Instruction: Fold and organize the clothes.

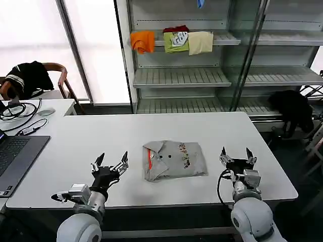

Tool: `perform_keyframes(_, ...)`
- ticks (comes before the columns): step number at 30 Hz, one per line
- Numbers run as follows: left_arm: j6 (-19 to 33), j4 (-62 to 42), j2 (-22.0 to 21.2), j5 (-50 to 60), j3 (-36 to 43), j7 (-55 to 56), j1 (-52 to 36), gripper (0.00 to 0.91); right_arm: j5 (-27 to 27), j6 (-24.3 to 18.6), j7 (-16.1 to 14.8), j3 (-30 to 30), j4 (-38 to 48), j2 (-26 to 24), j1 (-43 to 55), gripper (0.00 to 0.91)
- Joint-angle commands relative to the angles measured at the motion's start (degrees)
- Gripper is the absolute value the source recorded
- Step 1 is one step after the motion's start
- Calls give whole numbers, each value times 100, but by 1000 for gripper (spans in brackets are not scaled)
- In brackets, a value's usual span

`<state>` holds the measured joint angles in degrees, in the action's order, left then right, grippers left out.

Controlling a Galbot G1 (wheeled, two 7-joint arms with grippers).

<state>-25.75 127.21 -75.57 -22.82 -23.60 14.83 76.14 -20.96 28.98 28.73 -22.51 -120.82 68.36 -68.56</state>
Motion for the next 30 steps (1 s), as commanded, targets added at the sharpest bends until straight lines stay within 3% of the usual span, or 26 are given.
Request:
perform_keyframes(1, 93, 83, -164, 667, 219, -227, 184, 907, -9, -131, -70, -284, -209, -147, -419, 907)
perform_keyframes(25, 107, -151, -41, 347, -177, -89, -33, 907, 80, -187, -149, -399, -165, -44, -500, 907)
perform_keyframes(30, -17, 47, -22, 635, -276, -496, 65, 907, 81, -184, -171, -376, -145, -75, -466, 907)
